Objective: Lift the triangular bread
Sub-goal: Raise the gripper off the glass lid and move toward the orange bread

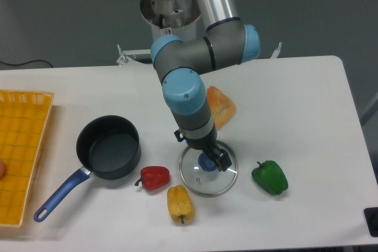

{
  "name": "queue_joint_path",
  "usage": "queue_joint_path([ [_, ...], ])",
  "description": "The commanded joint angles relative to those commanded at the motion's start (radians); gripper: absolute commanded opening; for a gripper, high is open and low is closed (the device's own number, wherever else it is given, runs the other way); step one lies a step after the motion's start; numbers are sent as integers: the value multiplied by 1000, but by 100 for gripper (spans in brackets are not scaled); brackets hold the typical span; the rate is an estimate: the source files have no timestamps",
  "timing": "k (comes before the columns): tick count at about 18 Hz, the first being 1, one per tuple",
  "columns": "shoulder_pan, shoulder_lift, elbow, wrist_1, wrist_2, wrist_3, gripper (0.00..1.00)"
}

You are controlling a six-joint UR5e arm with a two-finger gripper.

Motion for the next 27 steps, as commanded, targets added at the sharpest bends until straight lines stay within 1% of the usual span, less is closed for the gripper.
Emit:
queue_joint_path([
  [2,22,20,-9,-5,-35,5,100],
  [4,37,28,-18,-14,-75,2,100],
  [6,43,47,-60,-22,-82,-6,100],
  [7,46,61,-95,-11,-83,-6,100],
  [9,63,71,-156,0,-94,2,100],
  [10,66,78,-170,1,-94,8,100],
  [12,68,78,-178,0,-94,15,100],
  [14,63,84,-213,3,-94,31,100],
  [18,61,89,-256,3,-83,115,100],
  [20,66,104,-290,3,-60,200,100],
  [22,71,107,-299,0,-14,294,100],
  [27,78,114,-322,-3,-3,339,100],
])
